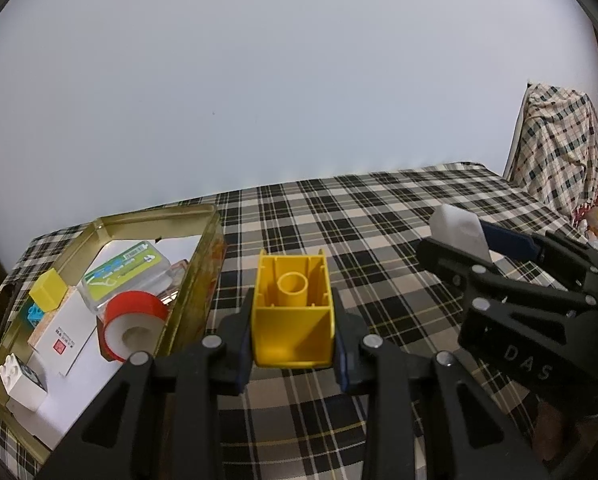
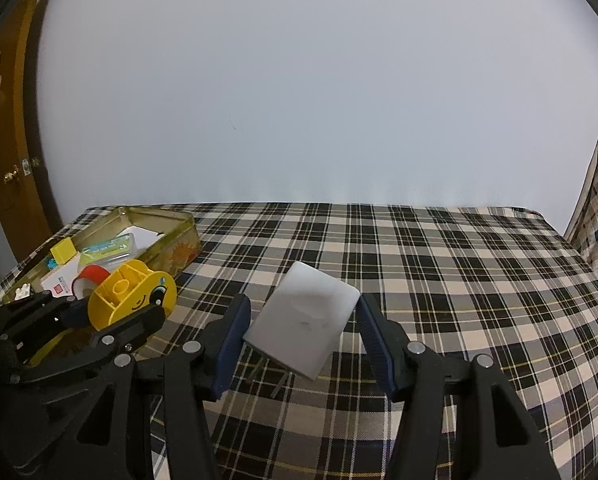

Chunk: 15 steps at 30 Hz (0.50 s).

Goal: Organize rigid objects
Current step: 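Lift the yellow face brick and white charger plug and carry both toward the tray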

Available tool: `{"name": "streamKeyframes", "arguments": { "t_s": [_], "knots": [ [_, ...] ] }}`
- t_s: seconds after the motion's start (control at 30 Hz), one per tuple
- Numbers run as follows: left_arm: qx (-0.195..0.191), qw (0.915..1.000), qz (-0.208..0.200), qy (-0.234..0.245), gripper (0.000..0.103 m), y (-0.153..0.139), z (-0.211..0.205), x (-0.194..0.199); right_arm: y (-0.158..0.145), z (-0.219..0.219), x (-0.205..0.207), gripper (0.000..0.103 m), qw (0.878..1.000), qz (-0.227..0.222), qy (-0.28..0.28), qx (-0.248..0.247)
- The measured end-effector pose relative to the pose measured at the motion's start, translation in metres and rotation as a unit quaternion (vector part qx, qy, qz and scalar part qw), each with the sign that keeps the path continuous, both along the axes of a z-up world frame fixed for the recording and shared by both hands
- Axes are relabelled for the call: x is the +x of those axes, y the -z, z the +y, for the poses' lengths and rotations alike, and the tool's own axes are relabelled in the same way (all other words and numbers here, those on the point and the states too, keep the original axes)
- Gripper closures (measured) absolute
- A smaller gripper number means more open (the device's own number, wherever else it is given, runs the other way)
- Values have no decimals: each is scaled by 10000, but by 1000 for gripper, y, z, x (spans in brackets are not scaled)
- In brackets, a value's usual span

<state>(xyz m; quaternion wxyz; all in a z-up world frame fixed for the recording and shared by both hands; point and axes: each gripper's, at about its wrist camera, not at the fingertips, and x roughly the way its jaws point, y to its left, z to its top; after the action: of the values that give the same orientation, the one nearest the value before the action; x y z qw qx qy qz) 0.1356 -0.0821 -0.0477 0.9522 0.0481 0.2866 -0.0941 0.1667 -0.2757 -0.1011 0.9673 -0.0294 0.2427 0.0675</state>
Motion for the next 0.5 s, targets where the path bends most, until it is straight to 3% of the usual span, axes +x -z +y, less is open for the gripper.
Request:
{"name": "streamKeyframes", "arguments": {
  "t_s": [0.5],
  "knots": [
    [-199,9996,-199,-48,72,-5,15,-18,-3,3,-17,45,9999,-20,-91,104]
  ]
}}
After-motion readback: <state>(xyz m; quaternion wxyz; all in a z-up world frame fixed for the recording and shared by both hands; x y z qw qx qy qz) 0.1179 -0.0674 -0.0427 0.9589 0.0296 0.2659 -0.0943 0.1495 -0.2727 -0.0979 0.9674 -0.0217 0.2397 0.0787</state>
